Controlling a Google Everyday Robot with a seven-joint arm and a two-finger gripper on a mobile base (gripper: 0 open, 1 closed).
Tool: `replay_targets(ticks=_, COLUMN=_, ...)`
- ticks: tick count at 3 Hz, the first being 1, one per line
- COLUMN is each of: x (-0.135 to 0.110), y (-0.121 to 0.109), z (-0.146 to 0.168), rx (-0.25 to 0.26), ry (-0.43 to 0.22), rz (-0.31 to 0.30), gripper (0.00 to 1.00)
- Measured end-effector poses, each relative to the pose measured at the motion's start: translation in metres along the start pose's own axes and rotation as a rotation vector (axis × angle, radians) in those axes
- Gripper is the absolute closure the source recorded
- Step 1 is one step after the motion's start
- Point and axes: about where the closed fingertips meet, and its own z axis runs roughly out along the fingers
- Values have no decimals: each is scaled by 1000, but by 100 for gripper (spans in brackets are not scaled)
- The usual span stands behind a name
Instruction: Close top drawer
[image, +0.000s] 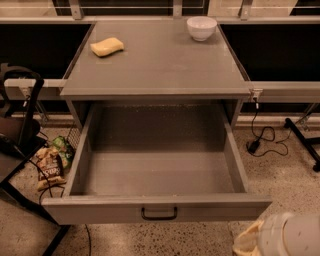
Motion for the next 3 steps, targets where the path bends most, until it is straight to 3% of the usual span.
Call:
replay_targets(ticks=1, x=46, y=19, z=79, rx=-58, ry=-43, rz=79, gripper=100)
replay_targets(ticks=2, x=60, y=7, z=128, rx=-61, ry=-103, rz=117, gripper=100)
replay_targets(ticks=3, x=39, y=-22, z=169, rx=-48, ry=-201, rz=105, gripper=100)
